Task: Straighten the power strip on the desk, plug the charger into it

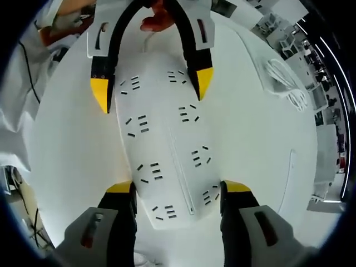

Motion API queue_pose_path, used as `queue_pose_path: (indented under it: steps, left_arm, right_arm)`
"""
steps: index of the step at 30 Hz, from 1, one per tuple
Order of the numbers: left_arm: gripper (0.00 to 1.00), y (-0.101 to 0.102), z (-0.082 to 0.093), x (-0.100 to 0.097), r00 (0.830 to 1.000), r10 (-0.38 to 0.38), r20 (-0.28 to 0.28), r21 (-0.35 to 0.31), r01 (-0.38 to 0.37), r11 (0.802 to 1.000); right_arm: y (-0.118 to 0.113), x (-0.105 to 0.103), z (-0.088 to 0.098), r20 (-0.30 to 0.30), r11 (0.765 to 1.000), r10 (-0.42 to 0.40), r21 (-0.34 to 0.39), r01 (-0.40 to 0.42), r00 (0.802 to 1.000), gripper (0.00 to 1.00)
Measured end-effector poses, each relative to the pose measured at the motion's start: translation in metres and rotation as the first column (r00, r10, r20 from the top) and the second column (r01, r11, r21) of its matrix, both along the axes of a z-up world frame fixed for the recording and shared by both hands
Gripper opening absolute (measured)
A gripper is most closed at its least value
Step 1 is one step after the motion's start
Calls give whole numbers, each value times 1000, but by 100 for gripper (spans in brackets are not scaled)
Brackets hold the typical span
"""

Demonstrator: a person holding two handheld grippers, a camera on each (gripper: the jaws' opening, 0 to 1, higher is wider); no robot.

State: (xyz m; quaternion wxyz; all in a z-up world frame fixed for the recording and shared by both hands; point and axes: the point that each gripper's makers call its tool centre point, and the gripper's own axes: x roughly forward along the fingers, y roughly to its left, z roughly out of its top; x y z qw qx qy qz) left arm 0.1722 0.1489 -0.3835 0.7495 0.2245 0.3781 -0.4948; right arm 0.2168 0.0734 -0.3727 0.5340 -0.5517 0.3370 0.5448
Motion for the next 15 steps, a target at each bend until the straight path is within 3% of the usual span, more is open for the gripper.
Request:
queue_pose_path:
  steps: [15]
  left_arm:
    - [73,-3,0,0,997,-71,-4,7,71,997]
  right_arm:
    - [-6,-9,1,5,994,-102,42,102,995,59]
